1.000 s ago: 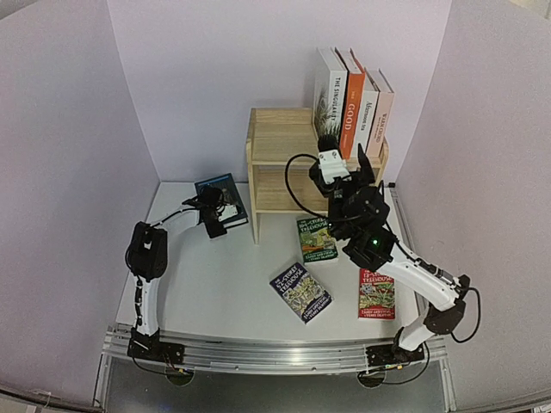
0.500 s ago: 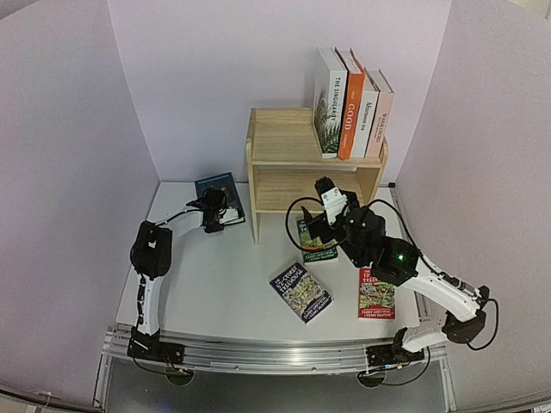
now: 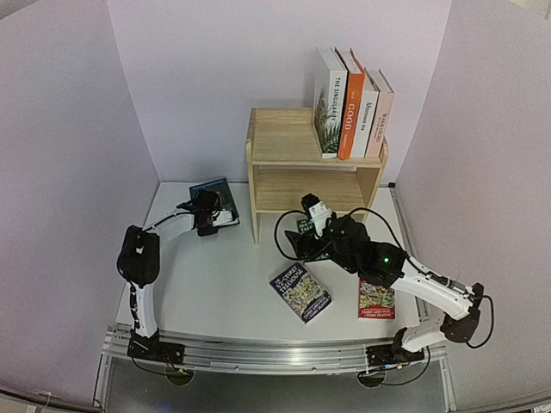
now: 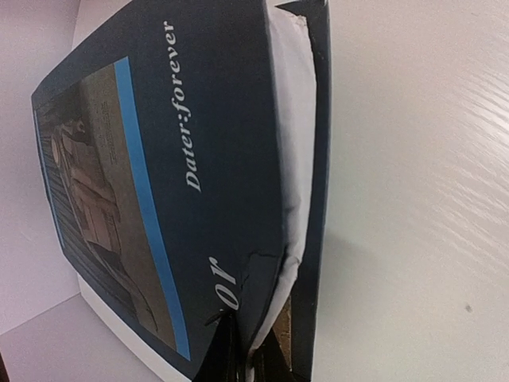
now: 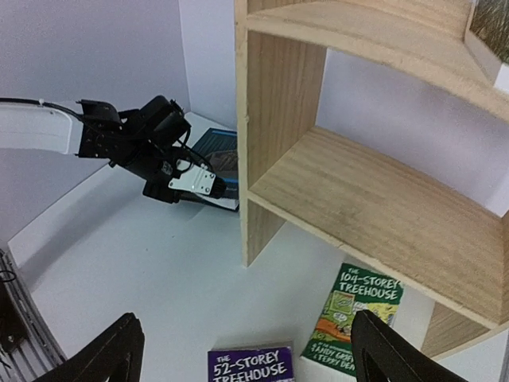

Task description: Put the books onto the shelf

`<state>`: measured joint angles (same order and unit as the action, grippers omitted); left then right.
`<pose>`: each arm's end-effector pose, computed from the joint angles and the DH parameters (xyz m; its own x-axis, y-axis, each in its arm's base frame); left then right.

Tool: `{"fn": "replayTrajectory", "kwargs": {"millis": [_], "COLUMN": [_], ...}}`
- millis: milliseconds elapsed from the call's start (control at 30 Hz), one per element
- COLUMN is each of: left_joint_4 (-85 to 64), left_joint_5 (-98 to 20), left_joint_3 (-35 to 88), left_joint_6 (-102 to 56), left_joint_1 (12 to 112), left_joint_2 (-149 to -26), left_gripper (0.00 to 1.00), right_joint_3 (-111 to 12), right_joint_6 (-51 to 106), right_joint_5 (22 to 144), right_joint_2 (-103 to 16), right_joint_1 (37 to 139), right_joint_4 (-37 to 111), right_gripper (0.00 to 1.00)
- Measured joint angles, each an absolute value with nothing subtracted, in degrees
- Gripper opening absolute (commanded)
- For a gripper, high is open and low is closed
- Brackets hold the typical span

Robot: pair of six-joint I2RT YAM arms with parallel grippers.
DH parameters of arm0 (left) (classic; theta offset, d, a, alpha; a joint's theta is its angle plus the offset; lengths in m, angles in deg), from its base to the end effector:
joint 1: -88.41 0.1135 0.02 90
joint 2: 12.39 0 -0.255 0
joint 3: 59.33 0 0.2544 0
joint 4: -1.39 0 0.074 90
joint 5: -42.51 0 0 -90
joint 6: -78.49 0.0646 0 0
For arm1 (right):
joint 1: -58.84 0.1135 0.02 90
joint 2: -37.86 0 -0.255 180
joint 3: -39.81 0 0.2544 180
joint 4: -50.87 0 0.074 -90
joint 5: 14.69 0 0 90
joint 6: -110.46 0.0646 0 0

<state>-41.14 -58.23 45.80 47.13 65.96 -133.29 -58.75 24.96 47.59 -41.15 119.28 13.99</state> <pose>0.4371 -0.1676 0.1462 -0.1661 0.9764 -0.1381 0.8196 0.2146 0.5312 0.1921 0.2777 0.4099 -0.1897 -0.1937 -0.9625 -0.5377 0.8407 -0.0632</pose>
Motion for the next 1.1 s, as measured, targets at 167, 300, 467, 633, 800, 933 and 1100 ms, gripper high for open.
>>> {"fn": "replayTrajectory", "kwargs": {"millis": [167,300,467,633,800,933,1100], "left_joint_4": [-51.1,-60.1,-68.9,-71.4,-69.8,-68.6,-68.2], "left_joint_5": [-54.3,-48.9,-45.3,-45.6,-47.9,-48.7,-48.8], "left_joint_3": [37.9,26.8,11.2,2.3,-1.9,-3.3,-5.3], "left_joint_6": [43.0,40.7,38.5,36.4,36.1,36.2,36.9], "left_joint_1": [66.0,65.6,58.9,47.2,44.9,44.3,43.4], "left_joint_2": [-122.0,-107.5,-91.7,-84.9,-83.9,-84.6,-85.7], "left_gripper": [0.08,0.13,0.15,0.16,0.18,0.22,0.28], "right_joint_3": [-56.5,-54.4,-54.8,-61.0,-72.0,-78.5,-85.6], "right_joint_6": [31.9,37.7,44.1,50.5,56.0,59.2,63.0], "right_joint_5": [53.8,58.1,62.8,68.6,74.6,76.8,78.8], "right_joint_2": [-44.4,-48.1,-55.4,-66.7,-80.8,-90.0,-97.8], "right_joint_1": [119.3,120.0,121.6,122.6,123.2,123.2,122.2], "right_joint_4": [13.8,13.1,12.5,12.5,12.7,13.1,13.2], "right_gripper": [0.87,0.87,0.87,0.87,0.87,0.87,0.81]}}
